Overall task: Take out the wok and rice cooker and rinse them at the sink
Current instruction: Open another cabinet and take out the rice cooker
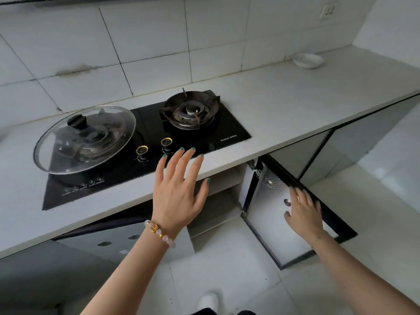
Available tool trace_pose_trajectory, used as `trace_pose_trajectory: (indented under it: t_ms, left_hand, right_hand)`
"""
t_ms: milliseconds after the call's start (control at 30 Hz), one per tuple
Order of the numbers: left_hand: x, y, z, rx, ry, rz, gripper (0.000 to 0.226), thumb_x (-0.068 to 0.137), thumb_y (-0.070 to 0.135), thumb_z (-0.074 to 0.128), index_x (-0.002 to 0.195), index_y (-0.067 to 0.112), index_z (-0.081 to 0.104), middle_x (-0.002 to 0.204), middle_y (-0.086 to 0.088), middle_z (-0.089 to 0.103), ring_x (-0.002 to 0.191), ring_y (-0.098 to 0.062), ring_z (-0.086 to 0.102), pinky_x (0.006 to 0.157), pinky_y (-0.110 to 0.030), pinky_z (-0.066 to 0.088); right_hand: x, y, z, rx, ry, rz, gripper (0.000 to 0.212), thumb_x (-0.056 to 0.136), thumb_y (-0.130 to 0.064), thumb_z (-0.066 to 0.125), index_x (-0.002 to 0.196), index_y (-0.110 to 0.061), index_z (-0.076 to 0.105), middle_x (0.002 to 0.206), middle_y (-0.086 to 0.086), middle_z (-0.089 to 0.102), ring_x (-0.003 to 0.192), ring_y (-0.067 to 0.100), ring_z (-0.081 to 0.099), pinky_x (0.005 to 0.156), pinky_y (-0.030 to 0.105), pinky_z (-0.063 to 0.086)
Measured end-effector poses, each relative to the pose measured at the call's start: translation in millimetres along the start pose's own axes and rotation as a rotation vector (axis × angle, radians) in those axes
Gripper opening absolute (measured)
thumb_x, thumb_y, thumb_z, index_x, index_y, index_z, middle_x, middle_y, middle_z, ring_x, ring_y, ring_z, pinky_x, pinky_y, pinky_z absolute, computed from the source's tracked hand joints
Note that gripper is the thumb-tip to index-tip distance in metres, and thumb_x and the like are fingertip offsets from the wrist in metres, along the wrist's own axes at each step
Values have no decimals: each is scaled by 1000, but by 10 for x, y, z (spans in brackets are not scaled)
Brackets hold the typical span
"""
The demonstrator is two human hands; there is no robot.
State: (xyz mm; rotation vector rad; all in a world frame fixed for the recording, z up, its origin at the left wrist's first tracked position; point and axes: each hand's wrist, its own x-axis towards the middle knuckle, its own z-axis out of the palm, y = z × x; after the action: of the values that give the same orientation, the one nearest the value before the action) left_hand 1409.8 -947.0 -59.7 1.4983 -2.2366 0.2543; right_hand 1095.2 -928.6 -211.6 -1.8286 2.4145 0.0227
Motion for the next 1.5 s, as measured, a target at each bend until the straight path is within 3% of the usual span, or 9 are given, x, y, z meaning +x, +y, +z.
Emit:
trace_pose_trajectory:
  t_ms: [100, 533, 700, 833, 900, 967, 1133, 1267, 1500]
  left_hand:
    - [88, 169, 11, -8, 21, 85, 50, 91, 41, 36, 126, 10, 54, 131, -14, 55, 126, -32, 46, 108, -52, 30]
    - [80, 464, 150, -17, -40, 226, 53, 90, 41, 35, 130, 9, 49, 131, -15, 54, 126, -34, 44, 110, -53, 26]
    - [98, 523, 231, -21, -45, 269, 52, 89, 40, 37, 128, 8, 52, 130, -15, 54, 126, -31, 42, 111, -49, 22]
    - [151, 600, 314, -55, -47, 296, 50, 88, 38, 40, 127, 9, 52, 130, -14, 54, 126, -30, 42, 109, -53, 27]
    - [163, 628, 365, -65, -61, 310, 49, 88, 38, 40, 127, 10, 52, 130, -13, 55, 126, -31, 44, 107, -54, 30]
    - [154, 634, 419, -74, -84, 318, 49, 87, 38, 41, 127, 11, 52, 130, -12, 55, 126, -31, 45, 106, -55, 31]
    - [104, 515, 539, -94, -139, 290, 47, 87, 39, 43, 126, 13, 52, 130, -10, 54, 126, -30, 46, 108, -52, 30]
    - [67, 146, 572, -56, -193, 176, 50, 87, 39, 39, 127, 12, 53, 131, -10, 55, 126, -30, 46, 108, -51, 31]
    - [72, -458, 607, 3, -170, 14, 53, 88, 41, 35, 128, 11, 52, 133, -11, 53, 129, -32, 44, 109, -52, 29]
  right_hand:
    - [-74, 299, 100, -81, -160, 103, 78, 90, -31, 52, 151, -15, 5, 159, -1, 8, 146, 21, 4, 114, 52, 17]
    - [-272, 837, 192, 76, -311, 394, 81, 89, -20, 51, 150, -18, -1, 159, -1, -1, 146, 22, -1, 112, 58, 15]
    - [-192, 889, 139, 203, -258, 504, 69, 87, -24, 49, 148, -16, 19, 153, 0, 20, 140, 21, 20, 108, 51, 23]
    - [-199, 740, 35, 312, -206, 491, 34, 81, -22, 53, 113, -13, 58, 118, 9, 54, 112, 30, 50, 89, 33, 41]
    - [-285, 604, -13, 392, -259, 438, 9, 79, -15, 51, 79, -15, 60, 86, 6, 59, 95, 30, 60, 64, 25, 39]
    - [-399, 391, -33, 488, -339, 381, 20, 81, -9, 49, 62, -15, 53, 67, 2, 55, 90, 30, 63, 56, 25, 34]
    - [-553, -488, 197, 1053, -582, 325, 37, 87, -6, 48, 121, -8, 62, 123, 9, 63, 121, 25, 55, 105, 36, 41]
    - [-502, -1132, 106, 1220, -744, 260, 50, 92, -6, 43, 141, -16, 42, 143, -5, 43, 130, 15, 43, 104, 31, 38]
    - [-272, -1344, -7, 862, -249, -45, 69, 94, -27, 49, 151, -17, 13, 156, -5, 14, 145, 13, 9, 118, 29, 10]
